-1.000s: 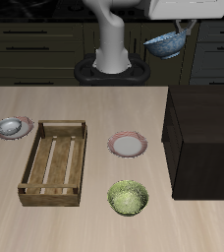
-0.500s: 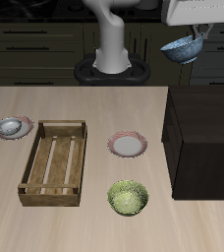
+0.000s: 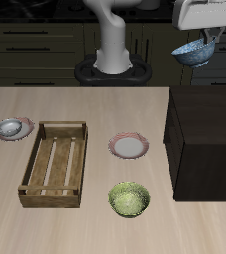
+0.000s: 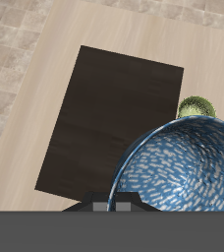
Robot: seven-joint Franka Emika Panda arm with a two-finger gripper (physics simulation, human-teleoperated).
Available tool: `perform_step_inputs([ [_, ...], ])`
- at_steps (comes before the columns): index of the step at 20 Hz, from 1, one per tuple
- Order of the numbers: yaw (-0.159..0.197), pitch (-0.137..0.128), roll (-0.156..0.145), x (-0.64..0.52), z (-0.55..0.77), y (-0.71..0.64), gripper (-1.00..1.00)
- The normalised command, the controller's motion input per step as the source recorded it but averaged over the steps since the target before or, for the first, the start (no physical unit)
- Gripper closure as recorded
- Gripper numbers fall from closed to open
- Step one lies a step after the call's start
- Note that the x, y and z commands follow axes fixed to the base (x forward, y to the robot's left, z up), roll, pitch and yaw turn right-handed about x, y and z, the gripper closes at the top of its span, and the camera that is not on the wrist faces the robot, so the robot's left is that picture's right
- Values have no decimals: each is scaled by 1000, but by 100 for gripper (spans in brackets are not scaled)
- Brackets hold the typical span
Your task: Place the white bowl on the off-center plate and place the blue bowl on top of the wooden shelf
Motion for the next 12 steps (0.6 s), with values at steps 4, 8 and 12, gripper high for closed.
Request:
perform_step_inputs([
  [4,18,28,-36,224,-305,-95,100],
  [8,6,21,-2,116,-224,-11,100],
  [12,25,24,10,61,-214,76,100],
])
